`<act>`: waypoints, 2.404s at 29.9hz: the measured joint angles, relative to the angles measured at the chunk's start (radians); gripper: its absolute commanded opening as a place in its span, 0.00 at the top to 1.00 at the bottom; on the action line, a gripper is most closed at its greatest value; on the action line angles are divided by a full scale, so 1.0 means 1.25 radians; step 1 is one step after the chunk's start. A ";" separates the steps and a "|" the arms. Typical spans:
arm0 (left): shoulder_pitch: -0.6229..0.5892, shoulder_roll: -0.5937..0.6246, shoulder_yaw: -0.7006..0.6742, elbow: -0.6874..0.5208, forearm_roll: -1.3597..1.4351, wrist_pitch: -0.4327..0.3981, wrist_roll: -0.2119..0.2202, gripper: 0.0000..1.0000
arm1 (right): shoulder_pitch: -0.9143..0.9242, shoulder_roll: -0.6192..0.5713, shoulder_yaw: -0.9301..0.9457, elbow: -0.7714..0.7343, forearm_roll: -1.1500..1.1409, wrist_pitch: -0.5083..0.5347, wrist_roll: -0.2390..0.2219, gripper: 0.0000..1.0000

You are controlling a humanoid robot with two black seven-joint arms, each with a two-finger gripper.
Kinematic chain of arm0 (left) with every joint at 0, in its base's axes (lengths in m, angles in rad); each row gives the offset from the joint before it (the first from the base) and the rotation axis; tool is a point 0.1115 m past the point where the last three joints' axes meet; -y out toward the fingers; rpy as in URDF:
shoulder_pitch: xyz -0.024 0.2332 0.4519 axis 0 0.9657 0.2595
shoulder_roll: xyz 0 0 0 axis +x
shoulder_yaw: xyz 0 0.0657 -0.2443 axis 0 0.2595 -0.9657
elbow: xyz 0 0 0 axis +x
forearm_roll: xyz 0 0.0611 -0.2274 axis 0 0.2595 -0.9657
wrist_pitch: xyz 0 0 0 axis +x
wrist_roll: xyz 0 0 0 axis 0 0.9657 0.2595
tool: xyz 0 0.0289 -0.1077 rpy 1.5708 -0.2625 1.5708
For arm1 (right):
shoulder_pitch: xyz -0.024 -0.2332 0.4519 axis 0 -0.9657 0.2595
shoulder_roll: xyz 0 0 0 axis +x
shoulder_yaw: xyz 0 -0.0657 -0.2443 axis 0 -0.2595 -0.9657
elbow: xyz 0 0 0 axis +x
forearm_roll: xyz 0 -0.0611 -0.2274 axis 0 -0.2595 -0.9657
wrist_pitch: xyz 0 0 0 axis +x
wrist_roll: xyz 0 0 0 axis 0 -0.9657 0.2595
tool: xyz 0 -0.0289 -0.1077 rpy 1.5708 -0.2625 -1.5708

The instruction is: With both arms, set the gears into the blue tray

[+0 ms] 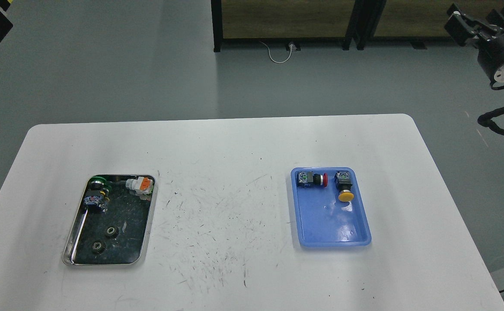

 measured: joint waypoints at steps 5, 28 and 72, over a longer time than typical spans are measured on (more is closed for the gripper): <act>0.000 -0.005 -0.003 0.044 0.007 -0.006 -0.004 0.01 | 0.000 0.018 -0.001 -0.047 0.008 0.009 -0.022 0.00; 0.020 -0.080 0.136 0.006 0.218 -0.270 -0.139 0.01 | 0.112 0.032 -0.069 -0.079 -0.092 0.013 -0.025 0.00; 0.248 -0.179 0.346 -0.028 0.546 -0.215 -0.190 0.02 | 0.140 0.038 -0.119 -0.147 -0.124 -0.037 -0.033 0.00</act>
